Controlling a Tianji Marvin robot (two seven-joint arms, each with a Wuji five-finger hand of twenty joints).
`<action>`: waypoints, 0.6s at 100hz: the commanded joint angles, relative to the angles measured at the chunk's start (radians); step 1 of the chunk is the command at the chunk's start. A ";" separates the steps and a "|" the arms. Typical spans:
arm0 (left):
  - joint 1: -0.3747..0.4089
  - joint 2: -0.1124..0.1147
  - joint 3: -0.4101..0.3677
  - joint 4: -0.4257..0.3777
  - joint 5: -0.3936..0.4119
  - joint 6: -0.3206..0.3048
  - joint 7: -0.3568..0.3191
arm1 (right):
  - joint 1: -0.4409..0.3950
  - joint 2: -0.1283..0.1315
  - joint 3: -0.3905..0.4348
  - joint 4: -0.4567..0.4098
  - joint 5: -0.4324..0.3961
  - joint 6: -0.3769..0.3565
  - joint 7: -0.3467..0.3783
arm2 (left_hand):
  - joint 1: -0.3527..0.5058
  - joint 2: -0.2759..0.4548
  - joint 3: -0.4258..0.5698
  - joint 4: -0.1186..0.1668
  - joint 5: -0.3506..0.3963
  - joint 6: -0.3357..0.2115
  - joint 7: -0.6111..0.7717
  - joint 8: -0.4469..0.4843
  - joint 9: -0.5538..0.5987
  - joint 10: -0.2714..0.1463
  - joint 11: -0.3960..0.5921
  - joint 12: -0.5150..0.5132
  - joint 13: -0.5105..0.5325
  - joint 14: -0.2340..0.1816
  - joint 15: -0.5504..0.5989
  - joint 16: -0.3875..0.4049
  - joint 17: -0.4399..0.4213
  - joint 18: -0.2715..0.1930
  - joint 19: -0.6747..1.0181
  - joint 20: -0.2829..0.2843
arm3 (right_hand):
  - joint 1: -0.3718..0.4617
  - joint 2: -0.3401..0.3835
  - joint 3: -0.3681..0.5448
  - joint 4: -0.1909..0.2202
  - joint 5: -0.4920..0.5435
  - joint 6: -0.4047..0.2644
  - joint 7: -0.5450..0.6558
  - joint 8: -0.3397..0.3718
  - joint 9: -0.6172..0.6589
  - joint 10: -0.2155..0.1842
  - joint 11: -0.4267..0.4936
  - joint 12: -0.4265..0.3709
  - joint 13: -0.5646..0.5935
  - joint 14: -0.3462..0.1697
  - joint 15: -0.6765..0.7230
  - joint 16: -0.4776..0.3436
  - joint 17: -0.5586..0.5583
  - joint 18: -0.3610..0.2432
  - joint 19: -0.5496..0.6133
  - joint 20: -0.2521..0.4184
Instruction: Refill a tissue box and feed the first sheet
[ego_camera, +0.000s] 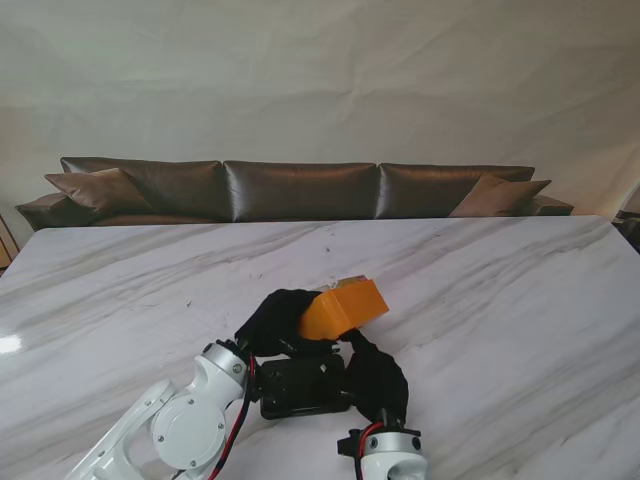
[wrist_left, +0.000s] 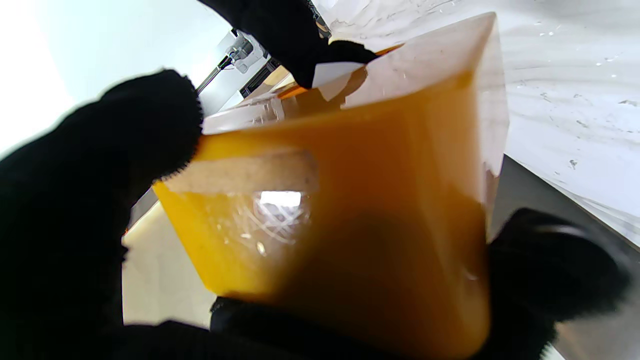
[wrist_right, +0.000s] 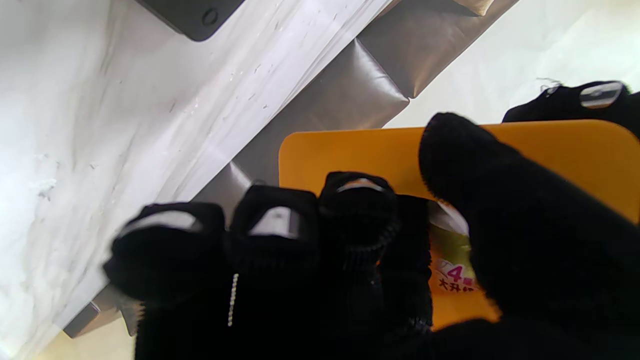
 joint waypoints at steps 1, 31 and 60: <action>0.005 -0.001 -0.002 -0.013 -0.003 0.000 -0.015 | 0.007 0.002 0.000 0.013 -0.039 0.014 0.010 | 0.188 0.198 0.196 0.161 0.106 -0.071 0.112 0.049 0.117 -0.013 0.168 0.058 0.098 -0.018 0.162 0.057 0.019 -0.367 0.104 -0.011 | -0.018 0.016 0.032 0.024 0.060 -0.073 0.040 0.023 0.064 0.015 -0.002 0.021 0.027 -0.036 0.082 0.015 0.037 -0.013 0.092 -0.008; 0.006 0.000 -0.005 -0.018 -0.005 0.007 -0.020 | 0.003 0.043 0.049 0.019 -0.171 0.036 0.047 | 0.188 0.199 0.194 0.160 0.106 -0.071 0.112 0.050 0.117 -0.013 0.168 0.059 0.098 -0.018 0.160 0.058 0.019 -0.367 0.105 -0.011 | -0.011 0.000 0.022 -0.006 0.174 -0.099 0.056 -0.024 0.076 0.009 -0.008 0.024 0.027 -0.041 0.082 0.016 0.037 -0.018 0.094 -0.009; 0.001 -0.001 -0.002 -0.005 -0.010 -0.004 -0.016 | -0.027 0.068 0.098 0.011 -0.233 0.032 0.082 | 0.188 0.198 0.195 0.159 0.106 -0.071 0.112 0.050 0.116 -0.013 0.168 0.059 0.098 -0.018 0.159 0.058 0.019 -0.367 0.105 -0.012 | -0.027 0.029 0.024 0.030 0.113 -0.111 -0.009 -0.026 0.080 0.007 -0.012 0.025 0.027 -0.041 0.083 0.017 0.035 -0.019 0.093 -0.009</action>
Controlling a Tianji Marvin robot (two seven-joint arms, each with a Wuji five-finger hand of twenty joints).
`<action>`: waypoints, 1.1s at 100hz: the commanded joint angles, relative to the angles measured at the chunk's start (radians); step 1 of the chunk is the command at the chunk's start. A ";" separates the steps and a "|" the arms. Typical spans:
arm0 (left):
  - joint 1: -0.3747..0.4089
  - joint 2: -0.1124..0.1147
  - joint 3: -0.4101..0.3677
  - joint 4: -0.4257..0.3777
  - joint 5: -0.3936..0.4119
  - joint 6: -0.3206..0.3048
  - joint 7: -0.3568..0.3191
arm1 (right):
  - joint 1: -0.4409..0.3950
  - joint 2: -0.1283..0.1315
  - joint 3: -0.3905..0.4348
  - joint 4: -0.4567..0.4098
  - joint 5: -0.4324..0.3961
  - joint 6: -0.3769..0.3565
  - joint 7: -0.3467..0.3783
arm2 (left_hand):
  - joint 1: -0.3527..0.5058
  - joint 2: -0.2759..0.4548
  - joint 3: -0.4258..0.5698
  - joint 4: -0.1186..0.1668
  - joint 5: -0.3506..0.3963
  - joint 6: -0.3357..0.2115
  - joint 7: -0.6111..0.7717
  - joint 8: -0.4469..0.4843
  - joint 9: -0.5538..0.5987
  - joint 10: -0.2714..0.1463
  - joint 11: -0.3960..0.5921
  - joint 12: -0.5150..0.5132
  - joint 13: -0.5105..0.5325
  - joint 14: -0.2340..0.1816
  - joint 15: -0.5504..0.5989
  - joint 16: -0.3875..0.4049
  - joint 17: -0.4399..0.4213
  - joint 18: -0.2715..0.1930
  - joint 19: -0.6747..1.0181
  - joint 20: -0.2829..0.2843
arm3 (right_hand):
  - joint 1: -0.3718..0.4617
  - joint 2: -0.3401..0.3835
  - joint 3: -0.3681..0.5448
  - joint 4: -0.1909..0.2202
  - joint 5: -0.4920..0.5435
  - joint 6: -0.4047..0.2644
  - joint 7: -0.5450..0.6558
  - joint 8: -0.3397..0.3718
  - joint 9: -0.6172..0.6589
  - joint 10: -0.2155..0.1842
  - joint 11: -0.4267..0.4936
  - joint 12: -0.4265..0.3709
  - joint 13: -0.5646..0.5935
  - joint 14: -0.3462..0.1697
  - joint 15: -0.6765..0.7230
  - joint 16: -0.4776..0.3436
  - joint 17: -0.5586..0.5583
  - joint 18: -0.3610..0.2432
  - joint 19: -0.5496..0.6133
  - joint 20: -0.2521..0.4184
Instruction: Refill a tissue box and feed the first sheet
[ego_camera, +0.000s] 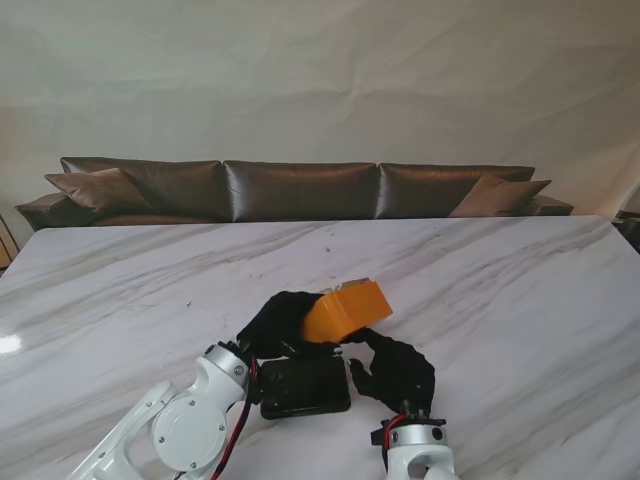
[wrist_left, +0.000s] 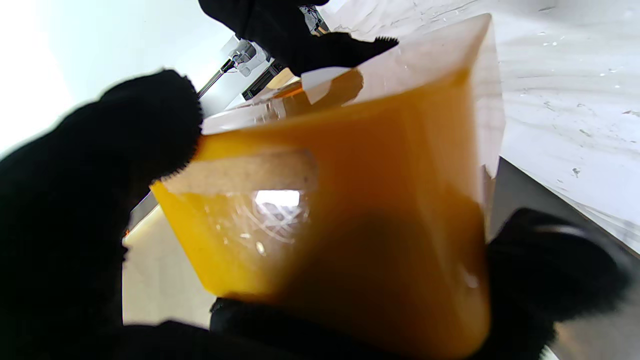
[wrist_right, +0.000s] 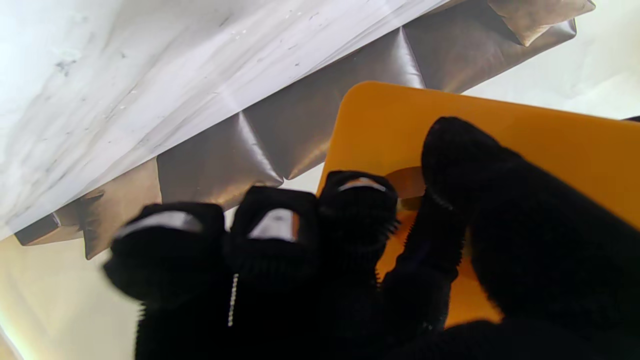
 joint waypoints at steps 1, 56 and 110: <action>-0.002 -0.002 -0.007 -0.001 -0.003 -0.005 -0.008 | -0.018 0.013 0.013 0.001 -0.005 0.001 0.017 | 0.189 0.199 0.195 0.159 0.106 -0.071 0.112 0.049 0.116 -0.014 0.166 0.059 0.098 -0.018 0.158 0.058 0.019 -0.367 0.105 -0.011 | -0.013 0.014 0.024 0.028 -0.021 0.126 0.072 0.043 0.070 0.007 0.000 0.025 0.027 -0.041 0.075 0.016 0.034 -0.019 0.092 -0.008; -0.001 -0.003 -0.006 0.001 -0.002 -0.001 -0.003 | -0.098 0.039 0.050 -0.068 -0.090 -0.064 0.013 | 0.188 0.199 0.194 0.160 0.105 -0.071 0.112 0.049 0.115 -0.015 0.166 0.059 0.098 -0.018 0.157 0.058 0.019 -0.367 0.105 -0.012 | -0.020 0.011 0.020 0.028 -0.237 0.076 -0.061 0.018 0.045 0.000 -0.008 0.028 0.027 -0.045 0.065 0.013 0.025 -0.026 0.086 -0.008; -0.006 -0.003 -0.017 0.000 -0.018 0.017 -0.012 | -0.118 0.048 0.026 -0.055 -0.144 -0.108 -0.042 | 0.188 0.200 0.194 0.160 0.105 -0.071 0.112 0.049 0.114 -0.016 0.165 0.060 0.098 -0.018 0.156 0.059 0.019 -0.367 0.105 -0.012 | -0.026 0.009 0.036 0.037 -0.304 0.063 -0.390 -0.131 0.002 -0.016 -0.007 0.024 0.029 -0.072 0.057 0.009 0.024 -0.060 0.080 -0.003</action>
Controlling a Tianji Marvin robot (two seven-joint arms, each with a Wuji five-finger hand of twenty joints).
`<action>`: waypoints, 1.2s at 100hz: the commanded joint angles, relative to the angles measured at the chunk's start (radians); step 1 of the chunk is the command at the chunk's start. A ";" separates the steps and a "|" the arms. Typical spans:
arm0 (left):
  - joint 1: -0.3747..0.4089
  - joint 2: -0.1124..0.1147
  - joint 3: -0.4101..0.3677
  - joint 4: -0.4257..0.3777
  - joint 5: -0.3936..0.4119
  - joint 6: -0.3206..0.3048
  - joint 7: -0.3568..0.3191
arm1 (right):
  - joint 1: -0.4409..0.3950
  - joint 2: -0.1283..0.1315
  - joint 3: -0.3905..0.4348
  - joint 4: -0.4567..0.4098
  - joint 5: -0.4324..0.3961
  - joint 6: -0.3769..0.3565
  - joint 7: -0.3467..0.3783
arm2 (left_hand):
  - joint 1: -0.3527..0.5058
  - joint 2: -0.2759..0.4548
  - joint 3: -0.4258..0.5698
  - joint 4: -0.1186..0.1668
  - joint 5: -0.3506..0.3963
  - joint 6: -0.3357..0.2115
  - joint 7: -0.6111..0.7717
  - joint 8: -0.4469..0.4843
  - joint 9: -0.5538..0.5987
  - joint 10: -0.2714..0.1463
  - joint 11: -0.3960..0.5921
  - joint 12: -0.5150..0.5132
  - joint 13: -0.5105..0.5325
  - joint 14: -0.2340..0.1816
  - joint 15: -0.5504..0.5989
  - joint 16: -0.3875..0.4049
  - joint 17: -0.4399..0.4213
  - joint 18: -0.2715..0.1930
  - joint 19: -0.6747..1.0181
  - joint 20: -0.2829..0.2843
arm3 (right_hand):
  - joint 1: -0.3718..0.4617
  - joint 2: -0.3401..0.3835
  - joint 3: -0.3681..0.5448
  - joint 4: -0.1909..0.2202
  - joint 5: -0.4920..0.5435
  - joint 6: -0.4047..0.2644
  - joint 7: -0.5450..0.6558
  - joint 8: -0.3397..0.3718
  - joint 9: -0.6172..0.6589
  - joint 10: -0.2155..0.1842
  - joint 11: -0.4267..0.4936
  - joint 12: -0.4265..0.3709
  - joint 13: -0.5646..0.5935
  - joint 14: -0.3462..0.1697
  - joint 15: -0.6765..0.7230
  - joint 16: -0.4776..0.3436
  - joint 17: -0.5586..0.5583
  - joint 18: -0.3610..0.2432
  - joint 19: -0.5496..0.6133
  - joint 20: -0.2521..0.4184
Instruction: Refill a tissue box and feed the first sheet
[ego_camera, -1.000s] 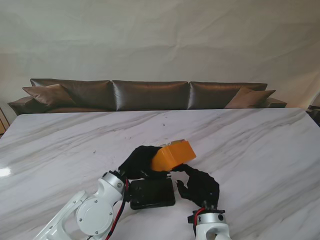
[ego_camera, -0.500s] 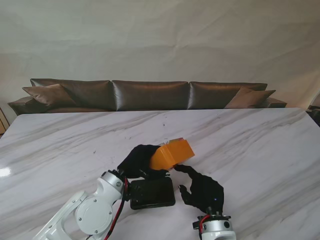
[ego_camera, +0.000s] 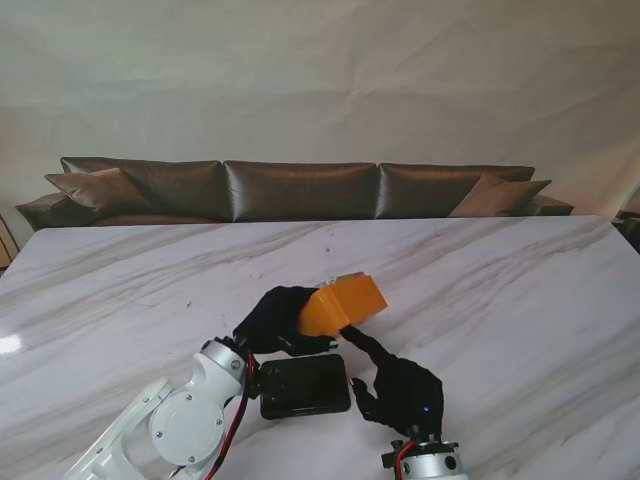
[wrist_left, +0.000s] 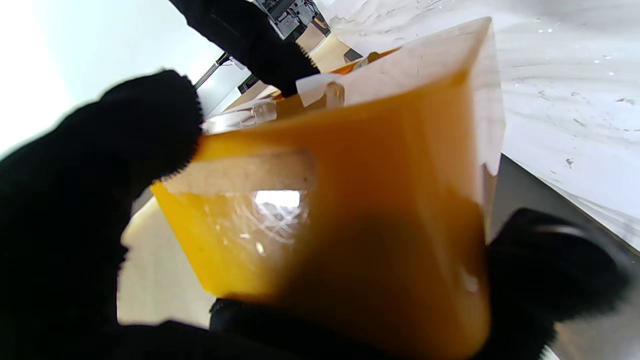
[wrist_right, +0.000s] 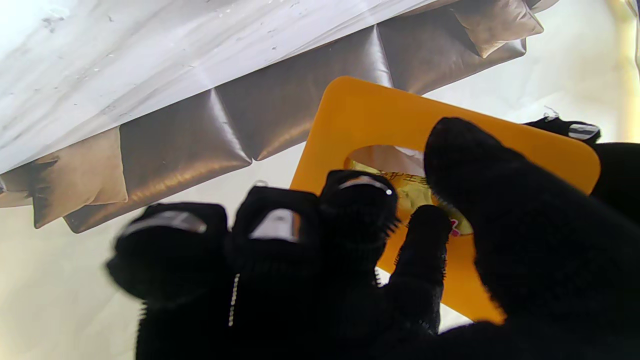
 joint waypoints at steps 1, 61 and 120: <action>0.002 -0.003 -0.005 -0.004 -0.005 0.007 -0.015 | -0.008 0.002 -0.006 0.001 -0.008 -0.013 0.005 | 0.188 0.200 0.194 0.160 0.105 -0.072 0.111 0.047 0.114 -0.016 0.165 0.059 0.098 -0.018 0.156 0.058 0.019 -0.367 0.105 -0.011 | -0.013 0.009 0.036 0.027 -0.038 -0.040 -0.059 -0.024 0.006 -0.015 0.005 0.013 0.029 -0.064 0.057 0.009 0.025 -0.041 0.079 -0.002; -0.006 -0.002 0.004 -0.014 -0.009 0.017 -0.025 | 0.029 0.011 -0.059 0.029 -0.027 -0.044 0.018 | 0.189 0.201 0.193 0.161 0.105 -0.071 0.111 0.047 0.114 -0.016 0.164 0.059 0.098 -0.018 0.156 0.058 0.019 -0.367 0.105 -0.011 | -0.015 0.007 0.047 0.027 0.031 -0.049 0.001 0.014 0.014 -0.011 0.006 0.010 0.029 -0.071 0.063 0.013 0.031 -0.045 0.080 -0.002; 0.021 0.005 -0.005 -0.043 0.003 0.023 -0.040 | 0.131 0.053 -0.068 0.099 -0.175 0.024 0.123 | 0.188 0.200 0.192 0.161 0.104 -0.071 0.111 0.047 0.113 -0.016 0.164 0.059 0.098 -0.019 0.155 0.058 0.018 -0.367 0.104 -0.012 | -0.039 0.029 0.042 0.030 0.101 -0.072 0.161 0.096 0.058 -0.013 0.006 0.009 0.029 -0.076 0.094 0.030 0.041 -0.040 0.099 0.005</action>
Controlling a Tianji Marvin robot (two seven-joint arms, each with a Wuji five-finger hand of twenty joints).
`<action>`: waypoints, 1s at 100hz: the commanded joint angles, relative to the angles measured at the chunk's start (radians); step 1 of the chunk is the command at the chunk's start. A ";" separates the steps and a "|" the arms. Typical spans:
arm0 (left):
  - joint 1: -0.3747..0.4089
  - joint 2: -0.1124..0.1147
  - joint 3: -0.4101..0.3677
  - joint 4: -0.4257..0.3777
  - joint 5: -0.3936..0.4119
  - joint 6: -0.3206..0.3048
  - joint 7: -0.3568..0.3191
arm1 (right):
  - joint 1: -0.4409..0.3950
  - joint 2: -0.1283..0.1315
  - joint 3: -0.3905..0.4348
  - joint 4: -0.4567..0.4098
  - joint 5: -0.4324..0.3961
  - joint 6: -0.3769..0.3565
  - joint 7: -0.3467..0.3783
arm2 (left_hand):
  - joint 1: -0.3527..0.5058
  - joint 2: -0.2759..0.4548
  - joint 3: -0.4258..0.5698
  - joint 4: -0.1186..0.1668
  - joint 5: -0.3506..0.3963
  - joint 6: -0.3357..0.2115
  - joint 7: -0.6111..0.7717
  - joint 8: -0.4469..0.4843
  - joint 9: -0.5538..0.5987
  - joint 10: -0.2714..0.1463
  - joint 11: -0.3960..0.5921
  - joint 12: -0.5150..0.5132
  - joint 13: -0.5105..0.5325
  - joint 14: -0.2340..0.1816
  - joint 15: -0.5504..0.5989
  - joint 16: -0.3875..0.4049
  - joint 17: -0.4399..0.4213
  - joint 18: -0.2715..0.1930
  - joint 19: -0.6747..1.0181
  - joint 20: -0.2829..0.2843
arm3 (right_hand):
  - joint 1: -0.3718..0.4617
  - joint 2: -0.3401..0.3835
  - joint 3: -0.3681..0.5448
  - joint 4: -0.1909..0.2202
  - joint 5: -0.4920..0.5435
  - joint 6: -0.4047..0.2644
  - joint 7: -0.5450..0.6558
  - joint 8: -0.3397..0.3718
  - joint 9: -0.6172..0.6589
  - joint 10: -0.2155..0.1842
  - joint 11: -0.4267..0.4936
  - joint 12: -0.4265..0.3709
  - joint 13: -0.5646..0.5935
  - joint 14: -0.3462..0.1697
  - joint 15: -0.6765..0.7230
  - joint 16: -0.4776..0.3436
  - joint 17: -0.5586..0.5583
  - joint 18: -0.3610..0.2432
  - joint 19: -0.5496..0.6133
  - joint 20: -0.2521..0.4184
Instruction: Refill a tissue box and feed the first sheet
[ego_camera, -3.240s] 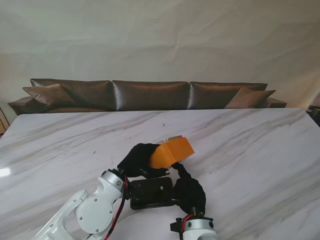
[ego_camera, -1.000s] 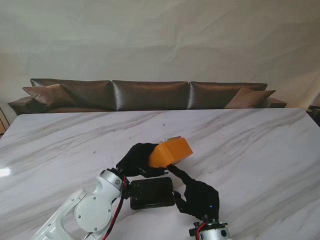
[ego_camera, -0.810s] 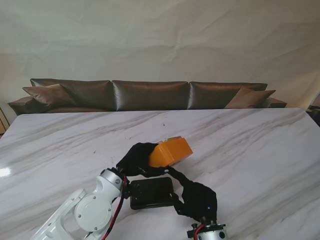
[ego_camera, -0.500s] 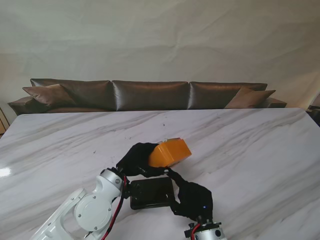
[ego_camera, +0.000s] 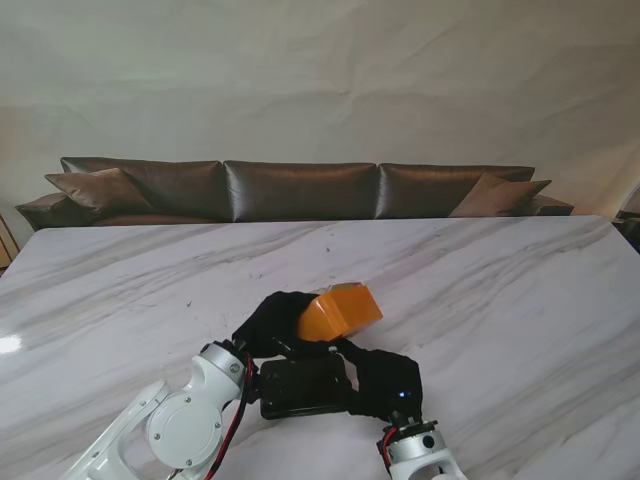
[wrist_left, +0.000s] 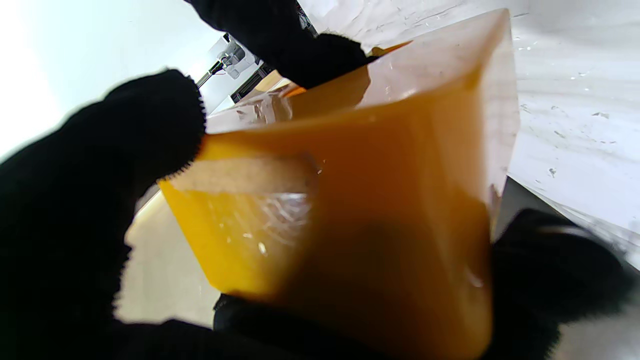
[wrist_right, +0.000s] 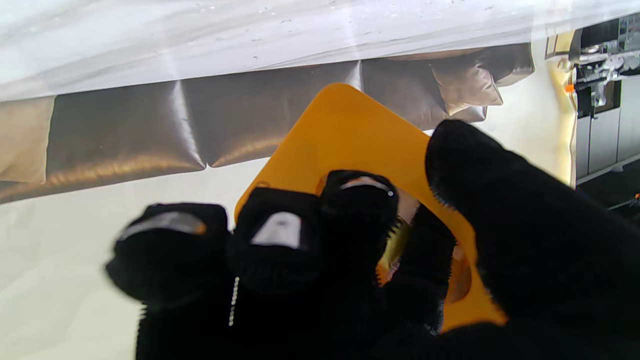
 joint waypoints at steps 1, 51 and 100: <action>0.006 -0.005 -0.002 -0.027 -0.002 -0.003 -0.014 | -0.006 0.011 0.007 0.015 -0.024 0.008 0.028 | 0.188 0.200 0.193 0.161 0.104 -0.073 0.111 0.047 0.113 -0.019 0.153 0.051 0.089 -0.019 0.144 0.046 0.018 -0.368 0.104 -0.011 | -0.026 0.020 0.032 0.030 0.061 -0.025 0.080 0.023 0.055 -0.010 0.006 0.009 0.028 -0.066 0.084 0.017 0.033 -0.038 0.099 0.006; -0.005 -0.008 0.009 -0.019 -0.002 0.000 -0.008 | -0.090 0.034 0.139 -0.030 -0.108 -0.008 0.086 | 0.188 0.201 0.191 0.162 0.104 -0.073 0.110 0.047 0.111 -0.018 0.153 0.052 0.089 -0.019 0.144 0.046 0.018 -0.368 0.104 -0.011 | -0.037 0.032 0.028 0.033 0.087 -0.035 0.133 0.048 0.061 -0.009 0.005 0.010 0.028 -0.065 0.086 0.020 0.033 -0.035 0.101 0.006; -0.019 -0.009 0.016 -0.007 -0.011 0.001 -0.012 | -0.134 0.032 0.130 -0.083 -0.117 -0.035 0.031 | 0.188 0.201 0.191 0.162 0.104 -0.073 0.110 0.048 0.111 -0.018 0.153 0.052 0.089 -0.019 0.144 0.047 0.018 -0.368 0.104 -0.011 | -0.044 0.006 -0.004 0.039 -0.139 0.127 -0.226 -0.114 0.007 -0.020 -0.029 -0.024 0.029 -0.076 0.067 0.012 0.031 -0.048 0.088 -0.003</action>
